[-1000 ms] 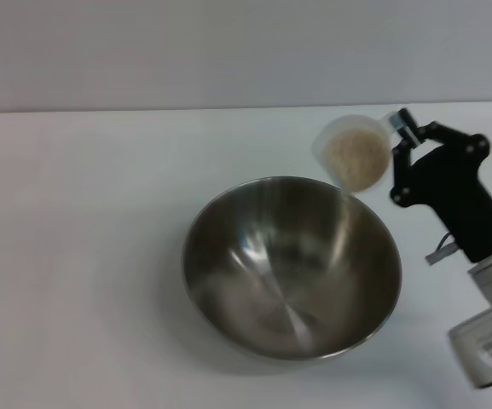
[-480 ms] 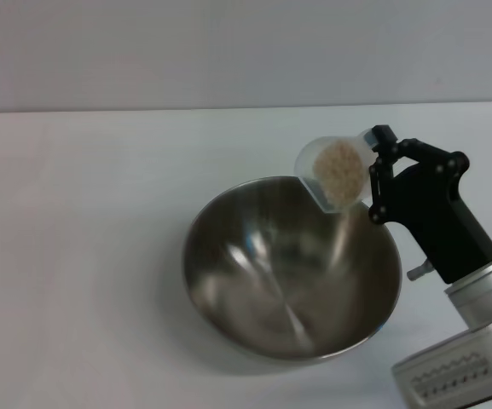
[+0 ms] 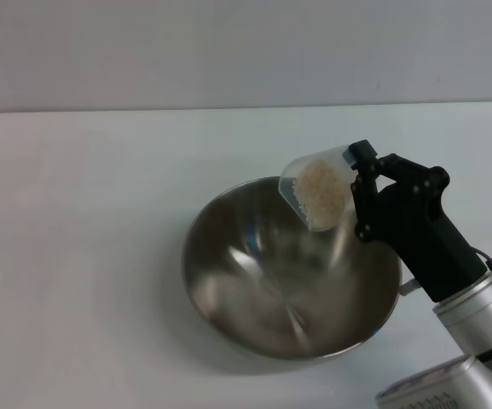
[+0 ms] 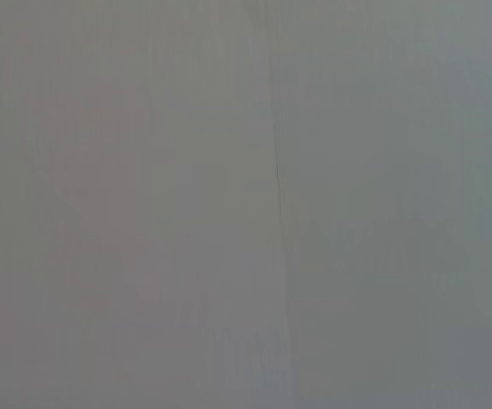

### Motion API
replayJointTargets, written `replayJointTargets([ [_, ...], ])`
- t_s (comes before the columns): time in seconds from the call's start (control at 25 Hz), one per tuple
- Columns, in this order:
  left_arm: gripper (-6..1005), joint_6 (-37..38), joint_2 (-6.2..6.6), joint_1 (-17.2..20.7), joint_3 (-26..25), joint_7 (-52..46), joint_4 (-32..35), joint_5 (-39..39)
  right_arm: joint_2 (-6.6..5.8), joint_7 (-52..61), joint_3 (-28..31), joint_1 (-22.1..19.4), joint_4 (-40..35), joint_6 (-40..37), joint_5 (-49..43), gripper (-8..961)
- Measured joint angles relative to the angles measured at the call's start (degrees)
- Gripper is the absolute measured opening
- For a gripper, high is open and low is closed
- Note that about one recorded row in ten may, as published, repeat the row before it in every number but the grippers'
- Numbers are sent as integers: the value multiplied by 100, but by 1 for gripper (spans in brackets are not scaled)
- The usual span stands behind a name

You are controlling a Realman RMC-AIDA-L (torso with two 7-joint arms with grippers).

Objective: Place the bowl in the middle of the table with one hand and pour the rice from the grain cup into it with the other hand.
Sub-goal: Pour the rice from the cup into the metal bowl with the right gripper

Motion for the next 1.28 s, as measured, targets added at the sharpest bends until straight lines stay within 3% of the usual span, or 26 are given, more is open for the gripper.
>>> replayJointTargets([
  [0.6, 857, 0, 0, -8, 0, -5, 0, -11, 0, -1634, 8, -134, 94, -49, -218, 13],
  [1.28, 857, 0, 0, -2, 0, -1, -17, -18, 9, -2651, -6, -135, 55, 228, -365, 16],
])
